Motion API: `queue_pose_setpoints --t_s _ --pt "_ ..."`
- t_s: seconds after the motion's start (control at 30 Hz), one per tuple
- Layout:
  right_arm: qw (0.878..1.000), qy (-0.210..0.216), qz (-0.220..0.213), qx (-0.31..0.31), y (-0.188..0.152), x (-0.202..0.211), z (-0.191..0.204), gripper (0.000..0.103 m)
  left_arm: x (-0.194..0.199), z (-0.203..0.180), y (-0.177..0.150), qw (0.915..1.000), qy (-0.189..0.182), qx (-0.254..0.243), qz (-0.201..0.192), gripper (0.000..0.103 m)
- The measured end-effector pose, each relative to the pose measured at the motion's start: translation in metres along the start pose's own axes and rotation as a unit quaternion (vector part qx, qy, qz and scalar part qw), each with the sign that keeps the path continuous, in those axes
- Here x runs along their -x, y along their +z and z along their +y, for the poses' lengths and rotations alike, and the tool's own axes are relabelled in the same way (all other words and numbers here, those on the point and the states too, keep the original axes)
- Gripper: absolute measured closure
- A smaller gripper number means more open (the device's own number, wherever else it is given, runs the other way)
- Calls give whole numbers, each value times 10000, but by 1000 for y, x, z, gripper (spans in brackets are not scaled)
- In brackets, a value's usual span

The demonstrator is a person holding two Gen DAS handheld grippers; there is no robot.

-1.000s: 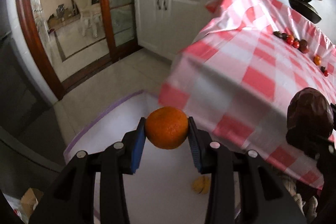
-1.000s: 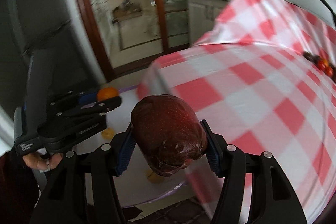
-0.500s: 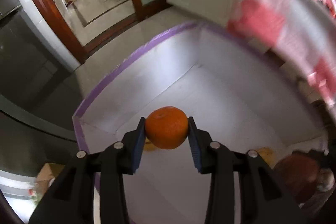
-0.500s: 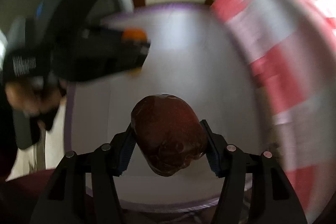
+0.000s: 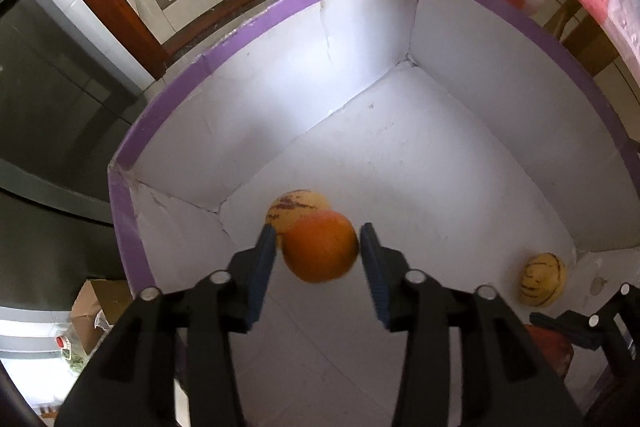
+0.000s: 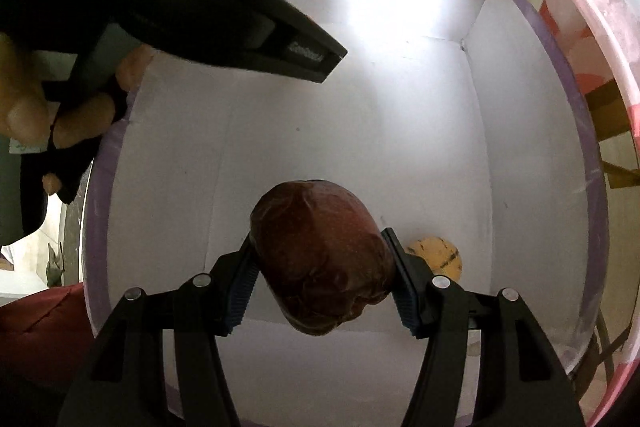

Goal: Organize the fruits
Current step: 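Open both tools to drop the orange and apple into the box, then grasp a red tomato with the right tool while the left tool grasps a brown mangosteen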

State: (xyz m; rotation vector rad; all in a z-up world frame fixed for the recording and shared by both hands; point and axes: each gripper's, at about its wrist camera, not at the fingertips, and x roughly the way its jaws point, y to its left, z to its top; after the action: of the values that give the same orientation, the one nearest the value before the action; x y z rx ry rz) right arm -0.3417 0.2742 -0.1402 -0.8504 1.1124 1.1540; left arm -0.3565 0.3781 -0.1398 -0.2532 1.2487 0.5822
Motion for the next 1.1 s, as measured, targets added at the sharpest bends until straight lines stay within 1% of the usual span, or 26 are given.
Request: queue_pose_setpoints --t_s 0.03,0.1,0.2,0.27,0.3,0.37,0.4,0.43,0.5,0.53,0.57,0.6,0.67,0.7,0.73,0.77,0.8,0.83,0.87,0.9,0.93,0.97,1.0,1.03,1.07,1.1 --pt "10000 6 -59 -19 1 3 -1 38 1 1 1 10000 21 5 -15 42" --pt "9997 4 -257 -52 3 13 -1 28 2 -1 2 9999 97 12 -43 29" --pt "9984 41 -554 -138 2 39 -6 27 16 -2 6 9990 363 22 -249 28" --pt "9958 22 -887 -245 -2 68 -14 27 41 -1 17 9960 614 173 -628 28" --pt "9936 38 -1087 -310 -5 85 -19 27 59 -1 24 9930 703 257 -912 28" --pt "9848 18 -1679 -445 -12 132 -32 27 102 -6 40 9842 722 422 -1561 21" --pt "9806 -68 -1907 -453 -17 150 -36 27 134 -14 51 9759 644 488 -2028 16" --pt "9704 -323 -2347 -463 -29 183 -45 23 154 -22 58 9698 564 499 -2319 8" --pt "9540 -700 -2855 -588 -46 220 -62 17 204 -53 73 9519 254 445 -3022 1" --pt "9401 -1024 -3159 -776 -63 244 -77 16 227 -77 82 9430 13 335 -3311 2" --pt "9278 -1298 -3358 -975 -77 260 -91 16 240 -95 87 9393 -191 223 -3419 1" --pt "9189 -1491 -3467 -1147 -84 271 -104 16 257 -128 97 9357 -678 -22 -3461 1" --pt "8931 -1992 -3610 -1800 -118 291 -148 16 270 -177 113 9335 -1290 -324 -3331 1" --pt "8841 -2129 -3618 -2053 -130 296 -164 16 272 -207 122 9323 -1589 -481 -3214 1" --pt "8692 -2308 -3607 -2473 -149 301 -190 16 271 -242 131 9314 -1807 -655 -3090 1" --pt "8541 -2442 -3572 -2887 -165 304 -211 16 268 -275 138 9296 -1917 -830 -3036 1" --pt "8303 -2556 -3520 -3485 -189 308 -244 16 261 -320 145 9285 -1980 -1043 -2962 1" --pt "8130 -2587 -3507 -3862 -213 313 -267 16 256 -352 150 9286 -2067 -1189 -2844 2" --pt "7889 -2615 -3481 -4337 -236 314 -289 16 254 -374 153 9285 -2178 -1246 -2737 2" --pt "7591 -2647 -3418 -4866 -261 316 -315 16 245 -399 158 9276 -2353 -1260 -2615 2" --pt "7331 -2697 -3332 -5280 -288 318 -338 16 240 -425 166 9257 -2559 -1223 -2503 2" --pt "7130 -2776 -3243 -5562 -305 319 -352 16 235 -449 172 9244 -2694 -1163 -2438 2" --pt "6847 -2926 -3111 -5906 -323 321 -376 16 231 -471 176 9233 -2800 -1088 -2394 2" --pt "6687 -3001 -3039 -6086 -331 321 -384 16 225 -487 176 9219 -2886 -1042 -2364 2" --pt "6483 -3047 -2945 -6326 -347 319 -402 16 220 -502 178 9202 -2983 -972 -2342 2" --pt "6368 -3044 -2892 -6467 -360 310 -414 16 219 -515 175 9184 -3073 -913 -2321 2"
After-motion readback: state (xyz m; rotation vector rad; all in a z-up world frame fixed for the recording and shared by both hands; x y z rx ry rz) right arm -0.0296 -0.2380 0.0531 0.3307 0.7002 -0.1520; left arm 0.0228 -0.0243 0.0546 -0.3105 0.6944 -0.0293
